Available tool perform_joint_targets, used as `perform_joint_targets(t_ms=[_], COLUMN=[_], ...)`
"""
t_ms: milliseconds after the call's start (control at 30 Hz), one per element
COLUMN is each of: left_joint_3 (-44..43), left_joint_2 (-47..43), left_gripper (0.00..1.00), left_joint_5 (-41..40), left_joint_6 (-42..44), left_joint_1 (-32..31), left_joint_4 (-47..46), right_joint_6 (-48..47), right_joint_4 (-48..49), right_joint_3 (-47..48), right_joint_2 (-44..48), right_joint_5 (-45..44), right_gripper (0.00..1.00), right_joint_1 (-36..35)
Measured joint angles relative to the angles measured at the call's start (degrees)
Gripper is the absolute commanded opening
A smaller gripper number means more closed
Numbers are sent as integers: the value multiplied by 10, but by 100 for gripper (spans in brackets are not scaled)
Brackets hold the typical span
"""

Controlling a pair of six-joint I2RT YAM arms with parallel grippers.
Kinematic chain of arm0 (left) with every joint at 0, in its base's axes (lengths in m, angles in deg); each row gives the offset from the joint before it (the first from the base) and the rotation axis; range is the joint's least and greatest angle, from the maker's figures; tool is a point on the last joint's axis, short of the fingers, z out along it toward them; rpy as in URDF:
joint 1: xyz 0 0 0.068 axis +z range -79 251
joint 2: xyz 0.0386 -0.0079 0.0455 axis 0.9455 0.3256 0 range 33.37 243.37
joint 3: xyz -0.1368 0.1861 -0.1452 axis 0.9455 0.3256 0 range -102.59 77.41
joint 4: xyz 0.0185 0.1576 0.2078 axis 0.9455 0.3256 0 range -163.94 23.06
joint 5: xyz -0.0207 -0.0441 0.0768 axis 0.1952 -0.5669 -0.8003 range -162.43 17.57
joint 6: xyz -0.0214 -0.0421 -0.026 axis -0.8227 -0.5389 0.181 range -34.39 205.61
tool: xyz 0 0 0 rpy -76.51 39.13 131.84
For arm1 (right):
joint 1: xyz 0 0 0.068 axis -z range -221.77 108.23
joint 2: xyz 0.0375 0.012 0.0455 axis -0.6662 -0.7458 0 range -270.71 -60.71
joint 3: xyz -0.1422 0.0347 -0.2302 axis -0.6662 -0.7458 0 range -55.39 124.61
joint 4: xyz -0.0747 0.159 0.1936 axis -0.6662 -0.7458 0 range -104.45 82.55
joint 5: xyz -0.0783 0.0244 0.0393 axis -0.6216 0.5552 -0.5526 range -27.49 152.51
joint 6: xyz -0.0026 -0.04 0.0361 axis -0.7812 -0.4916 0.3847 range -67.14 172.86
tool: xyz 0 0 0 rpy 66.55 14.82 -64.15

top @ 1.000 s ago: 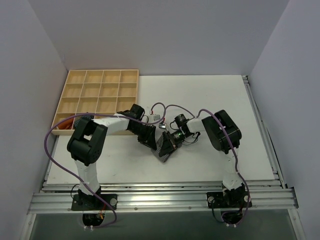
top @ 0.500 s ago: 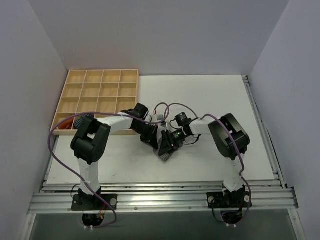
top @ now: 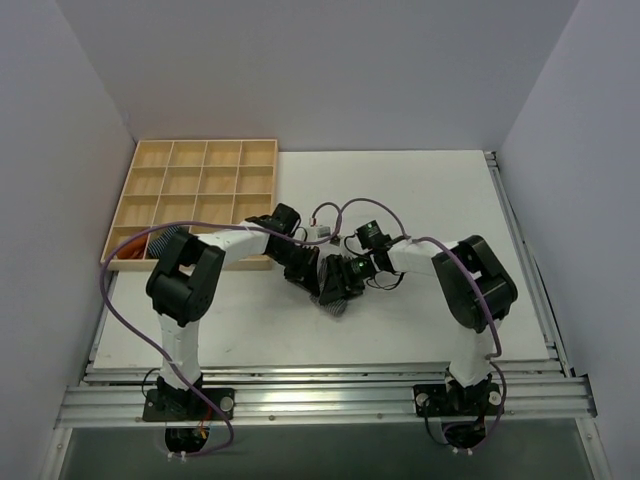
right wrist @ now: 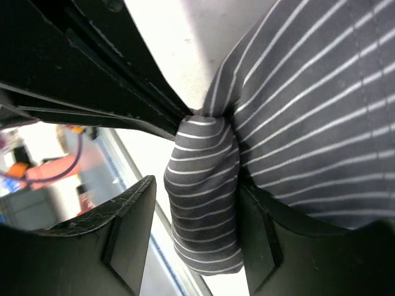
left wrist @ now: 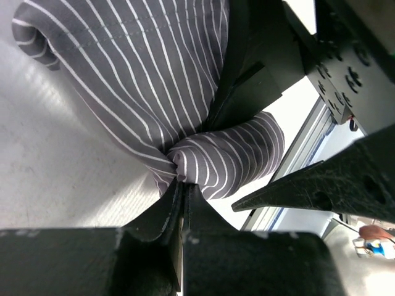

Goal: Roll the underwear

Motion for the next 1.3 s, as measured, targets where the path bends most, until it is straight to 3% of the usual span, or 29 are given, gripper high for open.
perform_joint_targets(t_ms=[367, 700, 967, 1300], left_joint_3=[-34, -54, -76, -93], left_joint_2=[15, 35, 49, 62], left_gripper=[2, 2, 2, 2], left_joint_5=[-1, 7, 8, 18], left_joint_6=[7, 16, 22, 35], left_joint_1=[-8, -8, -10, -5], left_joint_4=[-7, -2, 9, 23], right_joint_6=[-24, -18, -43, -123], right_joint_4=[-60, -60, -48, -126], right_joint_3=[6, 6, 1, 43], right_joint_2=[49, 49, 38, 17], right_joint_5=[-127, -132, -69, -71], right_gripper=[52, 52, 51, 50], right_joint_1=[0, 5, 29, 44])
